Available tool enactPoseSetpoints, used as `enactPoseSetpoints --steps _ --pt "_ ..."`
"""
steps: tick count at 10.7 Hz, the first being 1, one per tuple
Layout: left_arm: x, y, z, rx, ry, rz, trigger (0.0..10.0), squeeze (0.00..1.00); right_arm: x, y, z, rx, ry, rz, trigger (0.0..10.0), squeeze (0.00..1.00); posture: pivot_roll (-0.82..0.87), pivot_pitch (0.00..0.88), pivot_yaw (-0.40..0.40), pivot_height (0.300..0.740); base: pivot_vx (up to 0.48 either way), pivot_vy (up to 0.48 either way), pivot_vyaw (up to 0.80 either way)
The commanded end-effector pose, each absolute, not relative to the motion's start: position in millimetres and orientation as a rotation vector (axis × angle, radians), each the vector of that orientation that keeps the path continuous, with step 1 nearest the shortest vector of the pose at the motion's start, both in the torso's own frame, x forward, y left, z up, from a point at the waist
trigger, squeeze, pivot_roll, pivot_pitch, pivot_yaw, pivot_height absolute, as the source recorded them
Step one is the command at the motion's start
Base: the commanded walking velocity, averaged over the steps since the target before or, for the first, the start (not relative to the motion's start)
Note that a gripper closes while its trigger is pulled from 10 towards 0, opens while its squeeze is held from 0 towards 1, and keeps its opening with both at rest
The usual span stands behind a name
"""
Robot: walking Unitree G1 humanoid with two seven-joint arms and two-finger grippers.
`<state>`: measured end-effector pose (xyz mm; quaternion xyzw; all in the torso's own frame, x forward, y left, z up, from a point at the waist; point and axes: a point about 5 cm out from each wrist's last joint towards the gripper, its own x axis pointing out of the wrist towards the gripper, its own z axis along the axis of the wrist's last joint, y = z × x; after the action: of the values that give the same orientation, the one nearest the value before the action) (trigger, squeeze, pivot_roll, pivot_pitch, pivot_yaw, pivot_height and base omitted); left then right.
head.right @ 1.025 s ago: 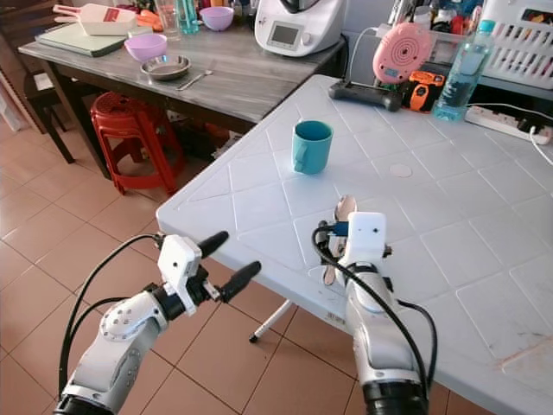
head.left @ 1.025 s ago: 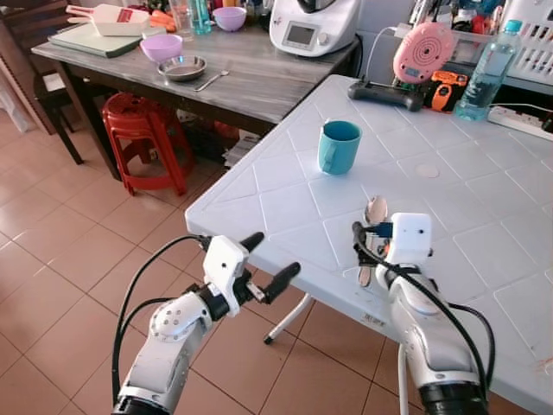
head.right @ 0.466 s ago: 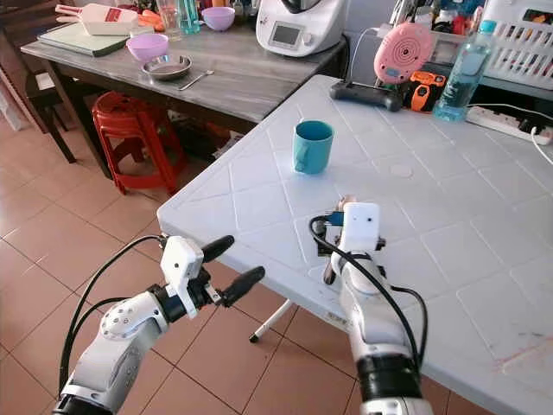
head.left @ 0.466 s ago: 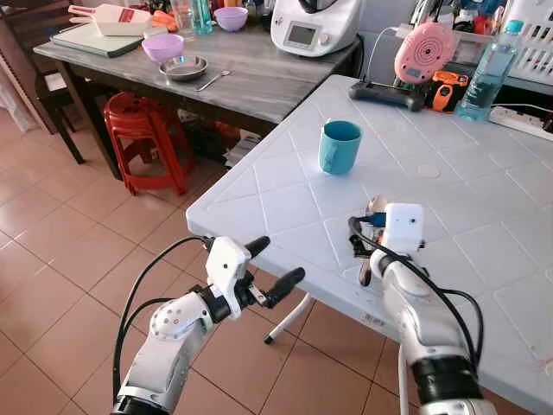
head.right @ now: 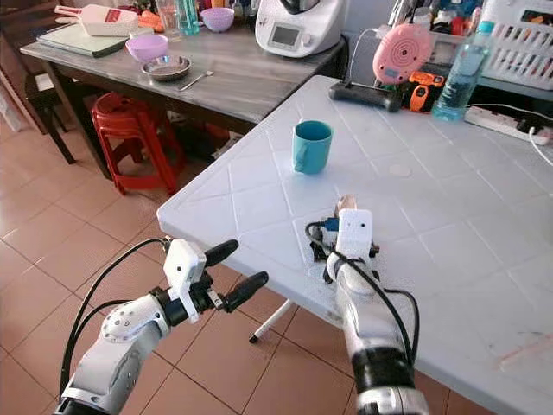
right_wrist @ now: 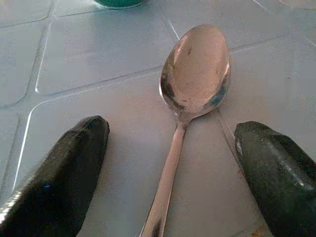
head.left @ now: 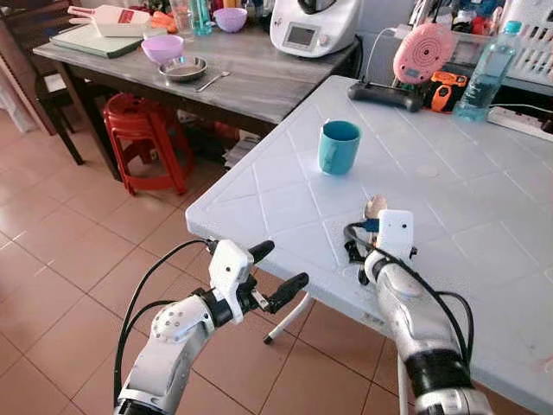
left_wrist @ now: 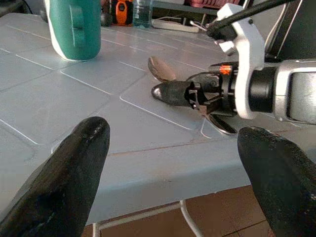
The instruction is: Setting the table
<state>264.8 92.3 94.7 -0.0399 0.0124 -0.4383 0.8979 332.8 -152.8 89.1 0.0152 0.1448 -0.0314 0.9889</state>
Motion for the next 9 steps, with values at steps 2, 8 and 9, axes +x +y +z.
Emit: enactPoseSetpoints --steps 2,8,9 --pt "262.7 91.2 95.9 -0.078 0.03 -0.934 10.0 0.0 336.7 -157.4 86.1 0.031 0.308 -0.095 1.1 0.0 -0.01 0.047 -0.01 0.74 0.0 0.0 0.0" --pt "261.8 87.8 96.7 -0.088 0.054 -0.988 10.0 0.0 331.3 -157.9 71.3 0.018 0.381 -0.074 0.0 0.0 -0.01 0.049 -0.008 0.74 0.0 0.0 0.0" --pt "262.0 87.5 97.3 -0.088 0.055 -0.993 10.0 0.0 327.9 -157.9 66.4 0.009 0.404 -0.062 0.0 0.0 -0.01 0.049 -0.008 0.74 0.0 0.0 0.0"
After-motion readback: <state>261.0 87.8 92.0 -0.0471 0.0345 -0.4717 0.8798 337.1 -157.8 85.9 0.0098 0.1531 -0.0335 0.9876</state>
